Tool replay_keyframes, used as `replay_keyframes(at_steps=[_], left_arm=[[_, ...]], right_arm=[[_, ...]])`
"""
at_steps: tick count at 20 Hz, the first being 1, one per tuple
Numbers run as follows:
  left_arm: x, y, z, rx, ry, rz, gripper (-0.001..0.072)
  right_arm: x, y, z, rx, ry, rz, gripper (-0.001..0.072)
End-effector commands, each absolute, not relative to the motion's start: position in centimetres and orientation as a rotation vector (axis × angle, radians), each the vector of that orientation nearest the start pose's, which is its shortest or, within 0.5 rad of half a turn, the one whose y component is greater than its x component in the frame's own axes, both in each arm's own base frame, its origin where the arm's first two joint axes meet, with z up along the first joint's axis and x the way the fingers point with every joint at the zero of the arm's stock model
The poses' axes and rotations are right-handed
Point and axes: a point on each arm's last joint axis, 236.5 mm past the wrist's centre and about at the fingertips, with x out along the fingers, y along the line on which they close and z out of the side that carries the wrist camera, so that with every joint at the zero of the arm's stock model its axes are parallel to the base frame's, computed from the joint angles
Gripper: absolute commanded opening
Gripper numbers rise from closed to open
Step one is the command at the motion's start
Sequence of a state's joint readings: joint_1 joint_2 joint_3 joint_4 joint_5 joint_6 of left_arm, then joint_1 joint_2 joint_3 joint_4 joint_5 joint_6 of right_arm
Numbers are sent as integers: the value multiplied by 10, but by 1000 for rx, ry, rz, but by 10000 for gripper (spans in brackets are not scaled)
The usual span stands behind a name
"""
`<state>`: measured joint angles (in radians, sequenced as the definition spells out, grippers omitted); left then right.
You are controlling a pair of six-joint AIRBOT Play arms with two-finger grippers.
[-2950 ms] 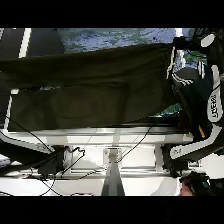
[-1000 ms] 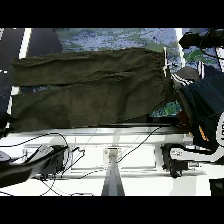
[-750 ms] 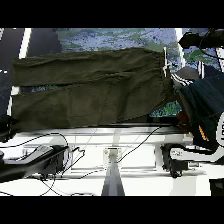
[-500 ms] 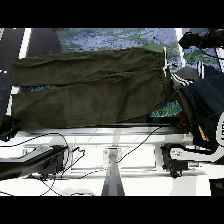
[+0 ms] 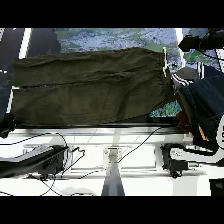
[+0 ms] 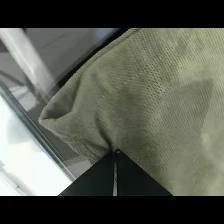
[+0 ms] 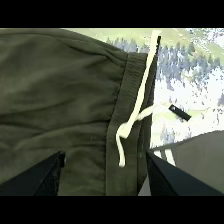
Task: Fold the clothes and pants, and hang the long-sleeved shirts on hangers.
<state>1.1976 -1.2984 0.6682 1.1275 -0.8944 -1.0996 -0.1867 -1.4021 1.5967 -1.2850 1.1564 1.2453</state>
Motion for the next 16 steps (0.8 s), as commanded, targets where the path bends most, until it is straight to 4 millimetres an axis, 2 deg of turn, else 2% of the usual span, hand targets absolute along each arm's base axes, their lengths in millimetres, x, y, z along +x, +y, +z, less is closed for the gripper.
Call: replay_keyframes(at_steps=[1,4,7,9,10,13,16], left_arm=[[201,234,-102,-849,1135,489,19],[218,248,-67,-769,1079,481,19],[244,274,-21,-725,899,524,19],[264,277,2,-726,796,493,19],[270,274,6,-733,775,471,20],[271,270,2,-698,808,453,19],[270,271,2,-691,810,458,19]], right_arm=[[467,-25,145,14,919,173,553],[443,-27,145,21,993,153,552],[396,-18,125,66,1166,170,552],[371,-15,113,83,1198,160,552],[355,-14,105,96,1212,143,552],[304,-9,75,179,1235,60,552],[255,-8,36,298,1245,-69,552]])
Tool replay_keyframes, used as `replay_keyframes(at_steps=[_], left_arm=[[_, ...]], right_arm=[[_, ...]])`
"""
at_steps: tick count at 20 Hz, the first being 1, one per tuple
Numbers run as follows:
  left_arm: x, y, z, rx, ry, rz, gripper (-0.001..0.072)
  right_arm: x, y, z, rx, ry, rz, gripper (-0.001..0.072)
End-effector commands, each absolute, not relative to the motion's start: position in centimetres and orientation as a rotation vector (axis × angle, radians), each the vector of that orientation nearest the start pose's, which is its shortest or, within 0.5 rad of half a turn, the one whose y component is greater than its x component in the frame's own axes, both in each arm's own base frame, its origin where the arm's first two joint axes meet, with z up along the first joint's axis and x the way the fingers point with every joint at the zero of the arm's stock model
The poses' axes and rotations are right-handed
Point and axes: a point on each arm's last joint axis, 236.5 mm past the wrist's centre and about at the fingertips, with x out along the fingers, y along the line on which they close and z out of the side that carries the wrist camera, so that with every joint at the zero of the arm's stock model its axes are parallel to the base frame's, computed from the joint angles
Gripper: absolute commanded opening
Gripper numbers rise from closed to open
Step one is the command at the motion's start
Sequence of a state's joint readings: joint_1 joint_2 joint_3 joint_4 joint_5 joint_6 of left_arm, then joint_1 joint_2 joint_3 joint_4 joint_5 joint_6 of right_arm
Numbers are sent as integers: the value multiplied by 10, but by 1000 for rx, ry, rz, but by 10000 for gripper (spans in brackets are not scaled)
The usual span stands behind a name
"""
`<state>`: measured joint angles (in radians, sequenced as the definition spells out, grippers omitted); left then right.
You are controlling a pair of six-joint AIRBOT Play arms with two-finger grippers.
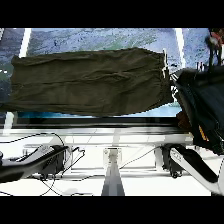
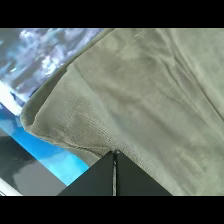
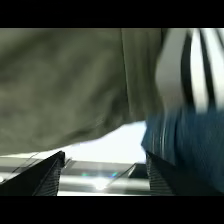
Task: Fold the clothes and pants, and hang the long-sleeved shirts on hangers.
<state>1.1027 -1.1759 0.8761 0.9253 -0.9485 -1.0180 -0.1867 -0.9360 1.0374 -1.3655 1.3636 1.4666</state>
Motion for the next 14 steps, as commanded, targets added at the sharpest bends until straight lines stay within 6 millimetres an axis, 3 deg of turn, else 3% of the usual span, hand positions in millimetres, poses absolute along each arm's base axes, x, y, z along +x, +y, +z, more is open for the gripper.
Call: replay_keyframes(at_steps=[1,6,9,12,14], left_arm=[[270,271,2,-691,809,458,20],[271,272,2,-689,806,462,19],[271,272,2,-689,806,462,19],[271,272,2,-689,806,463,20],[271,272,2,-689,806,463,20]], right_arm=[[243,-7,22,362,1241,-124,552],[226,-5,-52,746,1165,-395,559],[255,-1,-66,992,986,-452,558],[288,-16,-68,1041,838,-462,558],[299,-26,-83,1069,814,-509,558]])
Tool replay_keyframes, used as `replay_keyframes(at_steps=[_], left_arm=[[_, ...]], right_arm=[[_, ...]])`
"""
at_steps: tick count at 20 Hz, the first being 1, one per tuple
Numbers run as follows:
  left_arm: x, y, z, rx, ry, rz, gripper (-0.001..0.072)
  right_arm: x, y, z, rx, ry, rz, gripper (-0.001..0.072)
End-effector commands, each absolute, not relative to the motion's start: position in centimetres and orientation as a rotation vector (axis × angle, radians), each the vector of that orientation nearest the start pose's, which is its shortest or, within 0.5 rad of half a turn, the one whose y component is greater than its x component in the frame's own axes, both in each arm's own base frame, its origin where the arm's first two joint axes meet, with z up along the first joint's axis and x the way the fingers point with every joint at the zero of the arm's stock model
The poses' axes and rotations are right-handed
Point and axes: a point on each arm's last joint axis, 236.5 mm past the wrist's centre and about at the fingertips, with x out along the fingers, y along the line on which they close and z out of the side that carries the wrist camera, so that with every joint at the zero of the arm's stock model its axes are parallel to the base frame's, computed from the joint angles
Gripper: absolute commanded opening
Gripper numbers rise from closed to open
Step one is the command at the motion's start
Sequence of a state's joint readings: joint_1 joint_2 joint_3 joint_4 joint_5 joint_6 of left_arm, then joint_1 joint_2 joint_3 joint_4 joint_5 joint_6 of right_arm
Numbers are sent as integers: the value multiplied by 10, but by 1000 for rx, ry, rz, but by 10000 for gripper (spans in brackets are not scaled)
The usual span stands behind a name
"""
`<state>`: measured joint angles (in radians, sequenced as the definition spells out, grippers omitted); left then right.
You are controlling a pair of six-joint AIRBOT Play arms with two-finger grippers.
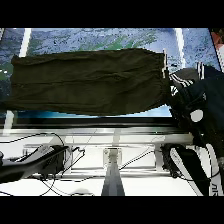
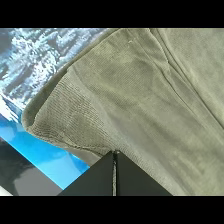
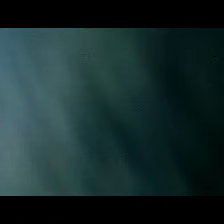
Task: Fold the clothes and pants, and hang the long-sleeved shirts on hangers.
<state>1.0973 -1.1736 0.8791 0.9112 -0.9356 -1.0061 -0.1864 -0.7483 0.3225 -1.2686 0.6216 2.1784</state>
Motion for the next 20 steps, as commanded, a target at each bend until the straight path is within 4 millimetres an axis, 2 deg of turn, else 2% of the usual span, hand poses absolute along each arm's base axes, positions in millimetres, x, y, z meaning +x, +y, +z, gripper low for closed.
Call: replay_keyframes(at_steps=[1,4,5,6,8,9,11,15,20], left_arm=[[271,272,2,-689,806,463,20],[271,273,2,-688,804,465,20],[271,274,2,-686,801,468,19],[271,274,2,-686,801,468,19],[271,274,3,-686,800,468,20],[271,274,3,-686,800,469,19],[271,275,3,-685,800,469,19],[271,274,3,-684,798,469,19],[271,270,11,-678,797,455,19]], right_arm=[[301,-29,-94,1093,821,-543,558],[307,-35,-120,1097,855,-595,551],[310,-35,-124,1087,872,-597,465],[313,-34,-124,1068,885,-585,318],[330,-28,-107,971,876,-494,97],[337,-24,-96,901,881,-437,31],[337,-19,-79,824,930,-388,30],[306,-21,-53,683,998,-366,30],[271,-20,8,626,912,-328,30]])
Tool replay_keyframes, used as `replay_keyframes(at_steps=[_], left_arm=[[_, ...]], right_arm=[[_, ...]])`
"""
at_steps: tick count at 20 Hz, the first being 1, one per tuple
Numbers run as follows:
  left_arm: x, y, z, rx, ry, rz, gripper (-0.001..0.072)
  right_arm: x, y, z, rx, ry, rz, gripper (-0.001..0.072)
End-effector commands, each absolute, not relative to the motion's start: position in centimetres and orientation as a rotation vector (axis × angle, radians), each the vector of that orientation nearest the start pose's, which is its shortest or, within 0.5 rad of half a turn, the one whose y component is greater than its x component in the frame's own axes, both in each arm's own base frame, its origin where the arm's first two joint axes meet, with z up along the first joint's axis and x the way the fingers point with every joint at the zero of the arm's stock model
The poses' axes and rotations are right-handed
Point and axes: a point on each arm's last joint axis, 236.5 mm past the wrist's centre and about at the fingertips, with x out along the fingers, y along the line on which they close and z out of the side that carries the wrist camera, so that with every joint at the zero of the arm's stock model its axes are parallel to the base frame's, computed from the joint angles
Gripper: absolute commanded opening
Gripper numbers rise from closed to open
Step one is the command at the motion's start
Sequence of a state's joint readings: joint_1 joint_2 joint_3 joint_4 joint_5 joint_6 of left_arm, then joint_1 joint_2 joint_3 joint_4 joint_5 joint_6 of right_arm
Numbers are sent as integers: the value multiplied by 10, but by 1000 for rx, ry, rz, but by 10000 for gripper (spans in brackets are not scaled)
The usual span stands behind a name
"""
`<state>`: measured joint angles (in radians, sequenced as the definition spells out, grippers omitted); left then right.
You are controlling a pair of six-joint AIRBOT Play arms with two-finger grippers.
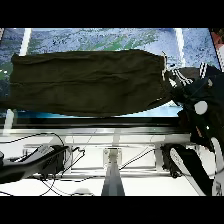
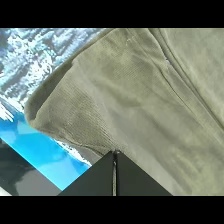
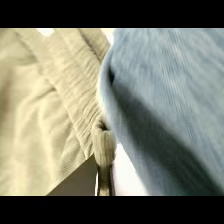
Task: Fold the clothes and pants, and hang the long-sleeved shirts on hangers.
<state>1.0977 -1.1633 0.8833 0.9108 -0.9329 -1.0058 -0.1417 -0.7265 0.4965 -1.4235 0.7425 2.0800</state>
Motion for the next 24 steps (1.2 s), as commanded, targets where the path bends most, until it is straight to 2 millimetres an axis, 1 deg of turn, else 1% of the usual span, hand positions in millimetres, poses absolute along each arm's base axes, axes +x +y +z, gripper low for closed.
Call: replay_keyframes(at_steps=[1,4,6,7,9,10,12,14,15,17,18,20,21,22,24], left_arm=[[271,268,13,-676,797,450,18],[271,268,30,-686,761,472,17],[275,276,48,-693,719,496,15],[279,280,58,-686,699,502,14],[291,286,82,-647,658,498,12],[302,288,93,-617,636,491,12],[331,289,107,-595,592,478,11],[370,284,107,-585,576,439,11],[393,278,102,-579,578,411,11],[439,267,89,-569,589,368,11],[461,260,81,-556,600,343,11],[505,247,69,-528,595,297,11],[525,244,65,-513,574,291,11],[542,245,63,-515,545,298,11],[569,249,60,-528,487,317,12]], right_arm=[[263,-19,20,620,886,-318,30],[236,-19,48,570,850,-301,29],[222,-24,70,528,829,-311,29],[218,-28,83,501,808,-316,29],[223,-33,112,479,737,-315,29],[233,-35,121,479,701,-307,29],[259,-34,130,496,637,-278,29],[294,-37,129,504,596,-266,29],[311,-40,123,506,586,-265,29],[347,-45,103,524,585,-271,29],[364,-48,92,564,579,-284,29],[394,-53,77,666,526,-308,29],[409,-56,75,706,482,-309,29],[422,-58,73,737,443,-308,29],[444,-62,62,752,445,-315,29]])
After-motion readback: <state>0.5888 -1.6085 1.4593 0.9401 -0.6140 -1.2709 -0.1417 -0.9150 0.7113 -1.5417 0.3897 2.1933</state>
